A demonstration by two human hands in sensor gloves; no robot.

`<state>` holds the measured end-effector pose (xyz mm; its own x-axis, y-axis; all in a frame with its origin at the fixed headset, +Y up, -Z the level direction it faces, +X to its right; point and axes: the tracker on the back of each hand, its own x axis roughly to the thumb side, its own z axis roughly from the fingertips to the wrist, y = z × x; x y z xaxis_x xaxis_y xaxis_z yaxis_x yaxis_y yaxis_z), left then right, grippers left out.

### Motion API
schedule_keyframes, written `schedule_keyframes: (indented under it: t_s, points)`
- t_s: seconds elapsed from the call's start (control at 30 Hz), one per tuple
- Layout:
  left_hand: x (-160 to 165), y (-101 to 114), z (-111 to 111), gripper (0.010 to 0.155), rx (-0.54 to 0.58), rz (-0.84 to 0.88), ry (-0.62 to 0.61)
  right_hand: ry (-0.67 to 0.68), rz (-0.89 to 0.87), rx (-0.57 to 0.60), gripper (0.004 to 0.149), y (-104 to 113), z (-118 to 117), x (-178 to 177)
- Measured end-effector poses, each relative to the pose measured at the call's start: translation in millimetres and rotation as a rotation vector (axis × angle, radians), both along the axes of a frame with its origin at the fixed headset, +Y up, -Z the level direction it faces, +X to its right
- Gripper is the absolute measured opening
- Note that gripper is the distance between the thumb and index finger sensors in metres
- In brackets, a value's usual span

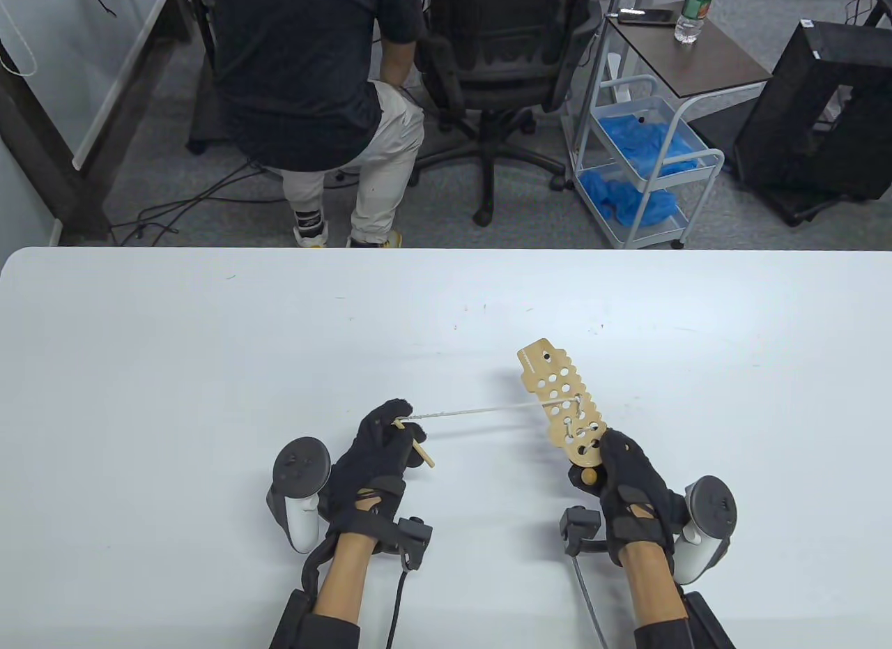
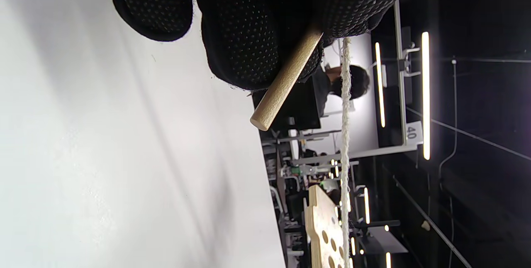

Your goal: Remove rope from all holes on crocodile lacing toy

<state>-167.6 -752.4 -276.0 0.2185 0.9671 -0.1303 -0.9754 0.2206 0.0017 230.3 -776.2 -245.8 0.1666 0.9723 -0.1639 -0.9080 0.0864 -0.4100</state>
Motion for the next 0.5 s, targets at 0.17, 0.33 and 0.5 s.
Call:
schedule_keyframes:
  t_s: [0.17,0.33,0.5]
  points:
    - [-5,-1,0,0.051,-0.012,0.008,0.020,-0.019,-0.023,-0.012,0.050,0,0,5]
    - [-10,-4,-1,0.051,-0.023,0.020,0.041,-0.037,-0.064,-0.013,0.051,0,1,9]
    - [-13,-4,-1,0.051,-0.027,0.027,0.056,-0.048,-0.104,-0.018,0.051,-1,1,13]
